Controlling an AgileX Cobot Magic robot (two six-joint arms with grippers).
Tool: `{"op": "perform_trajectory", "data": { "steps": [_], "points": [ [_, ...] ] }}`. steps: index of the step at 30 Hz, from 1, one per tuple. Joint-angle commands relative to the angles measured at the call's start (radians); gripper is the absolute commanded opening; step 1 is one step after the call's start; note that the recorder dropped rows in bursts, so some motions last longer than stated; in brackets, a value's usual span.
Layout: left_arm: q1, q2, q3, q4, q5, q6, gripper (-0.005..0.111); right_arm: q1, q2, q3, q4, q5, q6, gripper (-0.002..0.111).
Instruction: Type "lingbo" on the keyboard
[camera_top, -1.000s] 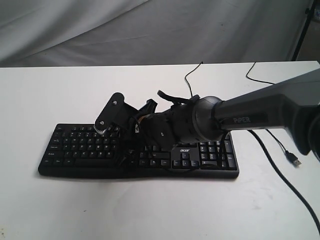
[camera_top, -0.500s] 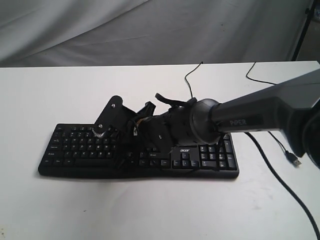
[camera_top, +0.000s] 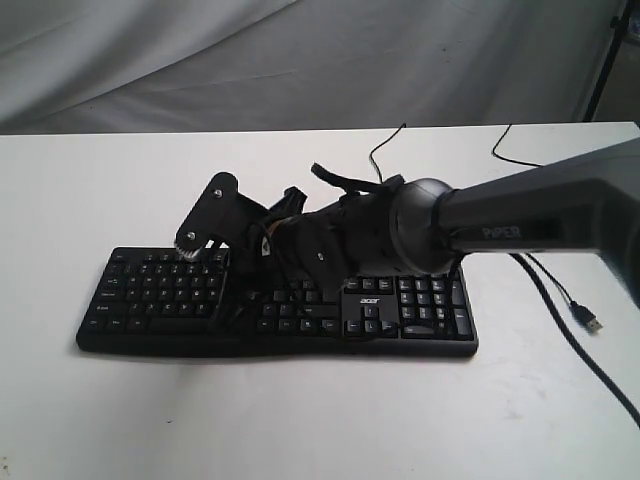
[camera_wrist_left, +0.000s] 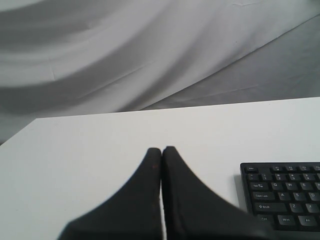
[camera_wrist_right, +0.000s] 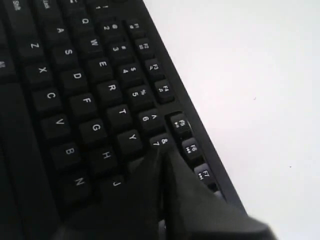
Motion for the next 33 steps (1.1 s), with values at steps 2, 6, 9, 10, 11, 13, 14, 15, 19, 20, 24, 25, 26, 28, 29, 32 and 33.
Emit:
{"op": "perform_trajectory", "data": {
  "steps": [2,6,9,10,11,13,14,15,19,20,24,25,26,28,29,32,33],
  "points": [
    [-0.004,0.003,0.005,-0.001,-0.004,-0.003,0.001,0.001,-0.039,-0.001,-0.022,0.060,-0.004,0.000],
    [-0.004,0.003,0.005,-0.001,-0.004,-0.003,0.001,0.016,-0.047,-0.001,-0.031,0.072,-0.004,0.000],
    [-0.004,0.003,0.005,-0.001,-0.004,-0.003,0.001,0.038,-0.047,-0.001,-0.036,0.072,-0.004,0.000],
    [-0.004,0.003,0.005,-0.001,-0.004,-0.003,0.001,0.042,-0.047,-0.001,-0.036,0.072,-0.004,0.000],
    [-0.004,0.003,0.005,-0.001,-0.004,-0.003,0.001,0.052,-0.047,-0.001,-0.036,0.072,-0.004,0.000],
    [-0.004,0.003,0.005,-0.001,-0.004,-0.003,0.001,0.057,-0.047,-0.001,-0.036,0.070,-0.004,0.000],
    [-0.004,0.003,0.005,-0.001,-0.004,-0.003,0.001,0.059,-0.045,-0.001,-0.036,0.070,-0.004,0.000],
    [-0.004,0.003,0.005,-0.001,-0.004,-0.003,0.001,0.059,-0.039,-0.001,-0.036,0.070,-0.004,0.000],
    [-0.004,0.003,0.005,-0.001,-0.004,-0.003,0.001,0.059,-0.025,-0.001,-0.036,0.070,-0.004,0.000],
    [-0.004,0.003,0.005,-0.001,-0.004,-0.003,0.001,0.059,-0.019,-0.001,-0.036,0.068,-0.004,0.000],
    [-0.004,0.003,0.005,-0.001,-0.004,-0.003,0.001,0.059,0.002,-0.001,-0.036,0.066,-0.004,0.000],
    [-0.004,0.003,0.005,-0.001,-0.004,-0.003,0.001,0.059,0.004,-0.001,-0.036,0.066,-0.004,0.000],
    [-0.004,0.003,0.005,-0.001,-0.004,-0.003,0.001,0.059,0.006,-0.001,-0.034,0.063,-0.004,0.000],
    [-0.004,0.003,0.005,-0.001,-0.004,-0.003,0.001,0.059,0.011,-0.001,-0.028,0.061,-0.004,0.000],
    [-0.004,0.003,0.005,-0.001,-0.004,-0.003,0.001,0.059,0.010,-0.001,-0.028,0.057,-0.004,0.000],
    [-0.004,0.003,0.005,-0.001,-0.004,-0.003,0.001,0.059,0.013,-0.001,-0.026,0.050,-0.004,0.000],
    [-0.004,0.003,0.005,-0.001,-0.004,-0.003,0.001,0.059,0.013,-0.001,-0.025,0.048,-0.004,0.000]
  ]
}}
